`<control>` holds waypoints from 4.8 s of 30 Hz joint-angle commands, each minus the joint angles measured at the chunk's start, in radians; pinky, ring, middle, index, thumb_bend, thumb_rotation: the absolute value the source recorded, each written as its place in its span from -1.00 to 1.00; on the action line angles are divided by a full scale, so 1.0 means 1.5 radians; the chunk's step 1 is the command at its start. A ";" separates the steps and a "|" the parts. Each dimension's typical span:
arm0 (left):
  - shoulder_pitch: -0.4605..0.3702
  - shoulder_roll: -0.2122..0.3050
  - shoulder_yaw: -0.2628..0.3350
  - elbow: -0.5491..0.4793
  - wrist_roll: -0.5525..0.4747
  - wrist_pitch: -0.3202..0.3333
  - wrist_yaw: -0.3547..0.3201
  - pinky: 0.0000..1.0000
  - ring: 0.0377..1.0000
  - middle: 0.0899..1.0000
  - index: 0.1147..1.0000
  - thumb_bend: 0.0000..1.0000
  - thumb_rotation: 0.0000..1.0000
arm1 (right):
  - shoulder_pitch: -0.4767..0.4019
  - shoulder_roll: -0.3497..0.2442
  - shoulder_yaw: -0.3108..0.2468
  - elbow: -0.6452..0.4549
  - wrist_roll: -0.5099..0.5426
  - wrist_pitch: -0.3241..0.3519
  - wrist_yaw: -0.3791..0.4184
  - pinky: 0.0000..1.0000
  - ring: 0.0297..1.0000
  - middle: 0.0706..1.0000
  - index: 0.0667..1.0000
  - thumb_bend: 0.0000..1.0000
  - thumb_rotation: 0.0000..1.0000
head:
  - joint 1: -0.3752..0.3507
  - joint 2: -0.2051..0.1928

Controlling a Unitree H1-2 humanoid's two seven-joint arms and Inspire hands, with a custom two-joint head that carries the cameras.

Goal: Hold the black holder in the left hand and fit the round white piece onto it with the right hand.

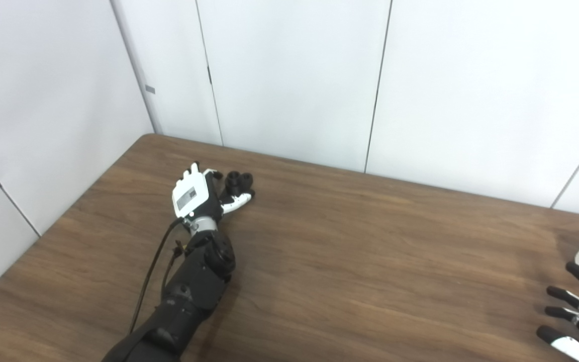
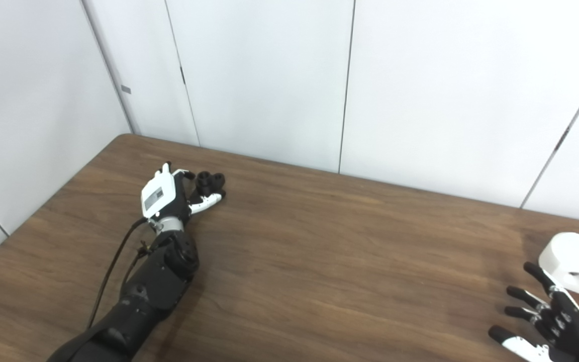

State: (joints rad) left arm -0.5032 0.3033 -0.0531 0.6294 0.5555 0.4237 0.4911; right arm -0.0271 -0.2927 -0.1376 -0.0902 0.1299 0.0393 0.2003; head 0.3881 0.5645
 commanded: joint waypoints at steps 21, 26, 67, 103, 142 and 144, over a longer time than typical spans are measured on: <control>0.008 -0.002 -0.021 -0.001 0.004 -0.027 0.014 1.00 1.00 0.82 -0.15 0.09 -0.85 | -0.022 -0.019 -0.007 -0.019 -0.002 -0.015 -0.002 0.37 0.58 0.94 0.75 0.61 -0.61 | 0.007 0.017; 0.009 -0.001 -0.031 0.009 0.009 -0.035 0.019 1.00 1.00 0.79 -0.17 0.05 -0.88 | -0.028 -0.023 -0.006 -0.010 -0.006 -0.024 0.000 0.33 0.56 0.92 0.76 0.61 -0.57 | 0.008 0.019; 0.050 0.040 -0.291 -0.168 -0.045 -0.452 -0.382 1.00 1.00 0.89 -0.17 0.05 -0.86 | -0.032 0.013 0.007 -0.031 -0.038 -0.033 -0.034 0.23 0.49 0.86 0.75 0.68 -0.43 | -0.118 0.045; 0.036 -0.015 -0.361 -0.156 0.056 -0.481 -0.367 1.00 1.00 0.85 -0.18 0.05 -0.87 | -0.105 -0.062 0.043 -0.150 -0.259 0.019 -0.040 0.18 0.47 0.82 0.77 0.54 -0.52 | -0.429 0.062; 0.052 0.030 -0.336 -0.115 0.060 -0.546 -0.357 1.00 1.00 0.80 -0.17 0.05 -0.87 | -0.470 -0.330 0.263 -0.046 -0.826 0.228 0.521 0.81 1.00 1.00 0.83 1.00 -0.33 | -0.661 -0.041; 0.053 0.029 -0.336 -0.112 0.059 -0.547 -0.356 1.00 1.00 0.80 -0.17 0.05 -0.87 | -0.470 -0.321 0.263 -0.035 -0.825 0.224 0.512 0.83 1.00 1.00 0.82 1.00 -0.31 | -0.662 -0.042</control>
State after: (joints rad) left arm -0.4637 0.3073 -0.5343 0.4378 0.6036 -0.4096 0.0273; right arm -0.6794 -0.7654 0.2676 -0.1421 -1.0908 0.3857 0.9979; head -0.6029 0.5001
